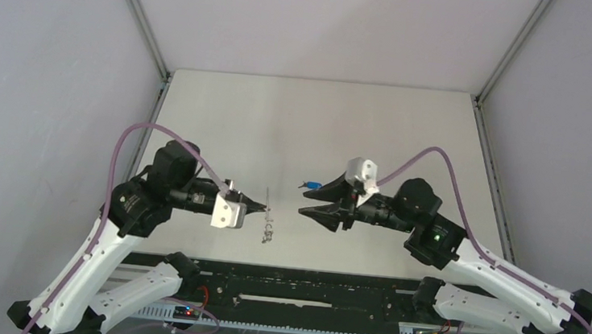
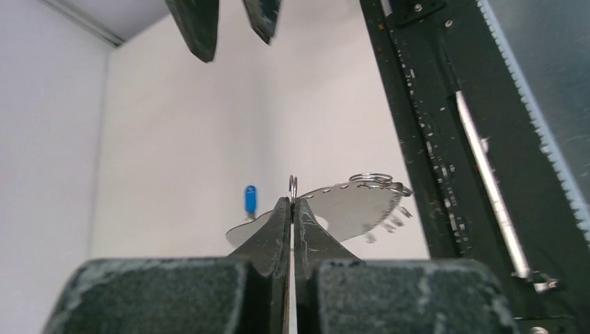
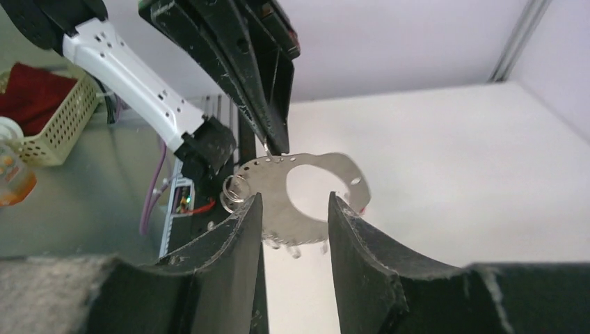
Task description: Put the keys on the keyring
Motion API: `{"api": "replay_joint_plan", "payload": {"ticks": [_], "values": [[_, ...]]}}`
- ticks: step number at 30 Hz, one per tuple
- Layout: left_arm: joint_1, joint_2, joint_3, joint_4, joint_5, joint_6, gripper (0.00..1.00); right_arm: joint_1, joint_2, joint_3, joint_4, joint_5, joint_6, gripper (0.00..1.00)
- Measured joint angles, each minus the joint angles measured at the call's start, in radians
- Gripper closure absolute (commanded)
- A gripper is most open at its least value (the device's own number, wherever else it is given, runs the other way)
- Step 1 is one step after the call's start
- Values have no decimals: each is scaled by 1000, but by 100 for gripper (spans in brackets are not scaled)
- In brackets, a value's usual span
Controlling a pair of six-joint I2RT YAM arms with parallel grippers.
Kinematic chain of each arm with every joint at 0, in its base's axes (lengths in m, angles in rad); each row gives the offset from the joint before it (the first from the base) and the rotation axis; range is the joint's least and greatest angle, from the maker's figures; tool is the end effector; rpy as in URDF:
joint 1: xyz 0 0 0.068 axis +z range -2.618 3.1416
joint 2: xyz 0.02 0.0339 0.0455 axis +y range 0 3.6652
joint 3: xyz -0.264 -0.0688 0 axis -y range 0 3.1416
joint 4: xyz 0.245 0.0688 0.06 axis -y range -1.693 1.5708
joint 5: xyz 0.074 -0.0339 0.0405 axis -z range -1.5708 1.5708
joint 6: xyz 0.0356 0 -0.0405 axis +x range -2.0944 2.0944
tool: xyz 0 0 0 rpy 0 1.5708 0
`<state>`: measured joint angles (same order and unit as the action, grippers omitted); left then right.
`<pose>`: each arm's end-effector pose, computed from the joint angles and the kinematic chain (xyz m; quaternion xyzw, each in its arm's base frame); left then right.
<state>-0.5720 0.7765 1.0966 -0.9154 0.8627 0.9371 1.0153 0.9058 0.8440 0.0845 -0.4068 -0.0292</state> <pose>0.0911 -0.0908 0.3781 0.6924 0.4505 -0.2859 0.4857 0.0998 0.1876 0.3684 -0.4667 0.5213 0.4559 0.5501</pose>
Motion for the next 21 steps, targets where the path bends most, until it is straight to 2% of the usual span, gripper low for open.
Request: {"api": "replay_joint_plan", "payload": {"ticks": [3,7,11,15,21], "values": [[-2,-29,-15,18,16,95,100,-40,-48,-73,131,-54,22,53],[-11,-56,-28,24,42,208,100,-42,-21,-95,229,-118,27,54],[-24,-59,-28,66,78,228,100,-42,10,-97,279,-162,27,55],[-28,-61,-29,161,114,158,100,-41,14,-98,312,-194,27,57],[-31,-67,-39,353,170,-77,100,-17,14,-98,352,-201,16,57]]}}
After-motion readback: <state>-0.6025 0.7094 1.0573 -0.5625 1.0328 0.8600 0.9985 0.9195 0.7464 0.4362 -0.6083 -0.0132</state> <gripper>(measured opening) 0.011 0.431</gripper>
